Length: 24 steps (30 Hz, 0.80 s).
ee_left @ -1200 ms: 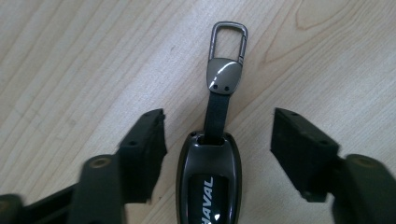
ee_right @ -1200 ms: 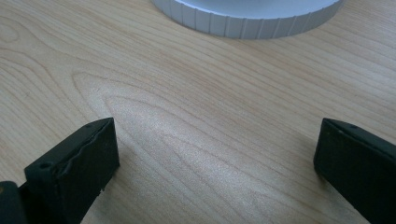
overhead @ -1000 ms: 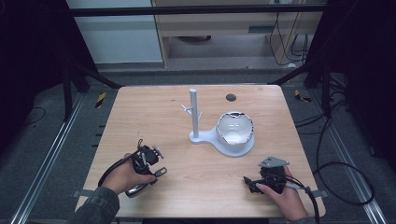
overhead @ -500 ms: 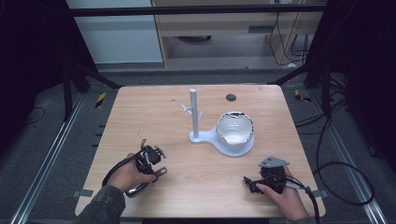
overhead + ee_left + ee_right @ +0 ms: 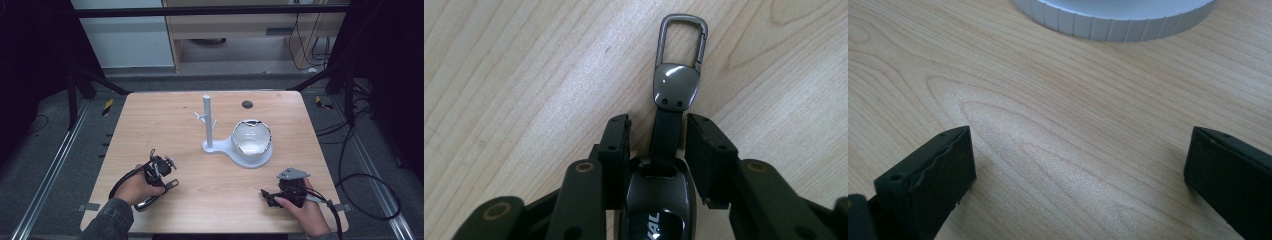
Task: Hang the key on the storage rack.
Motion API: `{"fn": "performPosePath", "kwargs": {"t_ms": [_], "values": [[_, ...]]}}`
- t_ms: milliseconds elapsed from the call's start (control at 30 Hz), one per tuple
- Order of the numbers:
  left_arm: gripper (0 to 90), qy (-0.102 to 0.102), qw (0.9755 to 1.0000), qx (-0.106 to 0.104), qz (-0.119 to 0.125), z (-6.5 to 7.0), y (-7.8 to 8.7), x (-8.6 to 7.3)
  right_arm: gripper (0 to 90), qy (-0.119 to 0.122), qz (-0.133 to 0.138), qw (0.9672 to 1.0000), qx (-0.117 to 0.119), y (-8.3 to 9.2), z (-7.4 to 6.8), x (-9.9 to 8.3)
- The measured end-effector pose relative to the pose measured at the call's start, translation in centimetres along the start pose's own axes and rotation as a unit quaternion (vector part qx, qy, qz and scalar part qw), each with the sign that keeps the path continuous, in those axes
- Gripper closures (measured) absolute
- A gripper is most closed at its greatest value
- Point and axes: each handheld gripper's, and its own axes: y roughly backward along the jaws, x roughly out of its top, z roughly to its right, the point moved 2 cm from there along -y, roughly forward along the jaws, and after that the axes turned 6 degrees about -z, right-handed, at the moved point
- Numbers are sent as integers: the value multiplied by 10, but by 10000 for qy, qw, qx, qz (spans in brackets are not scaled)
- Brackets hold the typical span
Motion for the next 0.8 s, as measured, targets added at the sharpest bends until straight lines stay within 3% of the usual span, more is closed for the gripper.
{"fn": "performPosePath", "kwargs": {"t_ms": [300,467,800], "values": [[700,-82,10000,-7,-30,1,-1,1,5,7,1,10000,2,0,0,0],[786,-99,9999,25,1,2,0,2,5,11,1,10000,12,0,0,0],[776,-93,10000,12,16,2,-3,0,5,17,1,10000,15,0,0,0]]}}
